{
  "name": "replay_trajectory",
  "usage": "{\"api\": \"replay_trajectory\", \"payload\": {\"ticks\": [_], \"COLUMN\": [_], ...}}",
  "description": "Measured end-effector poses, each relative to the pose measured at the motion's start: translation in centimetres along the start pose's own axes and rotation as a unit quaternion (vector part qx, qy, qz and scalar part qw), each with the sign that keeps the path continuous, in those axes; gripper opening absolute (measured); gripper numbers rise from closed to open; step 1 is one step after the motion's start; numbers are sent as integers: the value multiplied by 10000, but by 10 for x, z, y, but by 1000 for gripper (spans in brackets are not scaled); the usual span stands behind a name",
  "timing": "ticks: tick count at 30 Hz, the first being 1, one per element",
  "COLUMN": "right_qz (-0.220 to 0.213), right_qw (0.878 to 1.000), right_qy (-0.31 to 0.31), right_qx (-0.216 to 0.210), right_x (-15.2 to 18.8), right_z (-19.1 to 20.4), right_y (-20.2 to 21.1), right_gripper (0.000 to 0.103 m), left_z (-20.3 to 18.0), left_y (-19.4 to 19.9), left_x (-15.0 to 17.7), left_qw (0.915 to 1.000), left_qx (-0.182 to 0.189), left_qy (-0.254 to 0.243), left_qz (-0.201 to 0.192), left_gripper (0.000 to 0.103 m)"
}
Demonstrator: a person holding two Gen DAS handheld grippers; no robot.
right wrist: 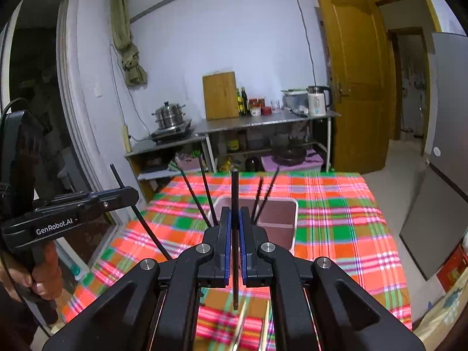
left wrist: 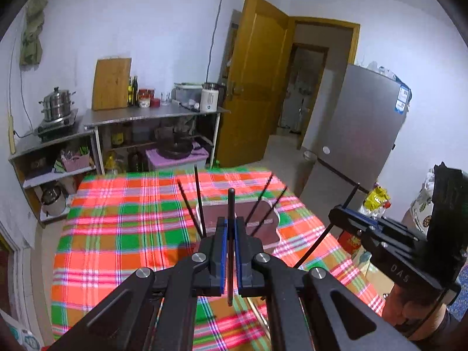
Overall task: Organize utensils
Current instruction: 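Lower both black chopsticks into the basket and open both grippers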
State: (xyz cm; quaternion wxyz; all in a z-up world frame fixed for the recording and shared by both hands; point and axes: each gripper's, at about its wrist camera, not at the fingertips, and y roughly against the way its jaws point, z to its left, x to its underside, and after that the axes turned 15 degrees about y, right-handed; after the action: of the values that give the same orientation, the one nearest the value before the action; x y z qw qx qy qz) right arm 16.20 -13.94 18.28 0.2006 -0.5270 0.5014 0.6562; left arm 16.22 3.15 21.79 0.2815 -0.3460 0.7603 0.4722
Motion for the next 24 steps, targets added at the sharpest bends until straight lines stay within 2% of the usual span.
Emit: {"api": "replay_trajectory", "payload": {"ticks": [12,17,24], "right_qz": [-628,-674,-644], "right_qw": [9977,9970,9972], "right_qy": [-53,-122,-122], "right_qx": [240,350,371], "right_x": [-45,-52,-49], "right_z": [-9,-16,-15], "right_y": [-5,-18,-35], "right_gripper": [5,5,5], "left_z": [-5,-2,10], "left_y": [-6,-17,-47], "left_x": [-57,-68,-65], "left_qw": [9988,9981,9985], "left_qx": [65,68,5], "left_qy": [156,207,295], "left_qz": [-469,-571,-452], "left_gripper": [4,4,4]}}
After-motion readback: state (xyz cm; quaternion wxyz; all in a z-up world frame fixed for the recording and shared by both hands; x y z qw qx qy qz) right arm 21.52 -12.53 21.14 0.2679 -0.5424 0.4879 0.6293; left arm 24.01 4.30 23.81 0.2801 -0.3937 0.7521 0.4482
